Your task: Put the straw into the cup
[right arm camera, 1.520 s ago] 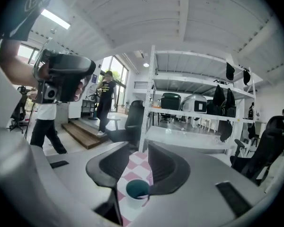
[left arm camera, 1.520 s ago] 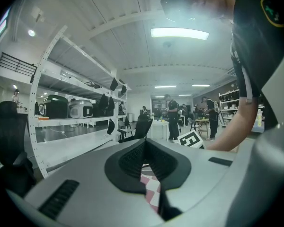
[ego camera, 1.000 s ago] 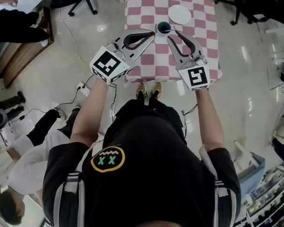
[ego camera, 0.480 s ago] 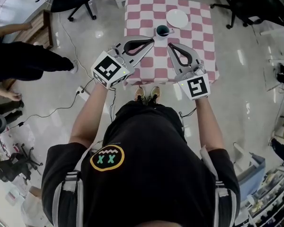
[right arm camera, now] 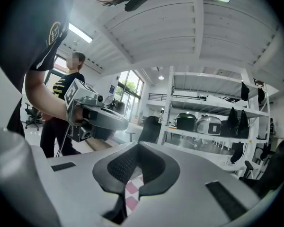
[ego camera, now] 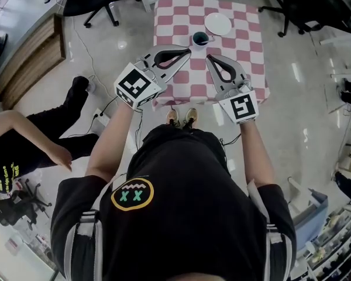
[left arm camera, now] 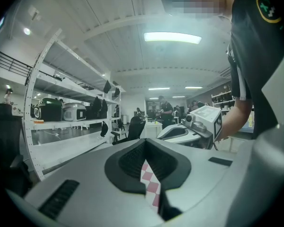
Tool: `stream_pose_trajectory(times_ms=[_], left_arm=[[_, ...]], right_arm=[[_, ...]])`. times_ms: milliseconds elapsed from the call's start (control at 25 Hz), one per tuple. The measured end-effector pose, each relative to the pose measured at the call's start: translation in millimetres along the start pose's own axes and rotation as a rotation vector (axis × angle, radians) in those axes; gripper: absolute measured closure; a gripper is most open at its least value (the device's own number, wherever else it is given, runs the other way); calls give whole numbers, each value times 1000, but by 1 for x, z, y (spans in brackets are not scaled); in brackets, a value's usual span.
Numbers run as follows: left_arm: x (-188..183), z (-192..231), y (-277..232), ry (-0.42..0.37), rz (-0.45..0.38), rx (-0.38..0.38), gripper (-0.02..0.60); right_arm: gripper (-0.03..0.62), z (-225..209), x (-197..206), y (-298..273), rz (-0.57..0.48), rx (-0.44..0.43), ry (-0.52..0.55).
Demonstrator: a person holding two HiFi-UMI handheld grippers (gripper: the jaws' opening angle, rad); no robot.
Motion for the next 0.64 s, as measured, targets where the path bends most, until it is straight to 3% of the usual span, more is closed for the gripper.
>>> stream_pose_trajectory(times_ms=[640], left_arm=[[-5, -1, -4, -6, -10, 0, 566]], right_arm=[[574, -3, -1, 1, 0, 11, 5]])
Point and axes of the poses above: the fingertips, and each gripper's own axes: y backward along the fingers, z to its left, x out of its underside, the point moved 2 cm from there along y, backward along the fingers, and after that the axes turned 8 degrees about z, right-handed, at the moved point
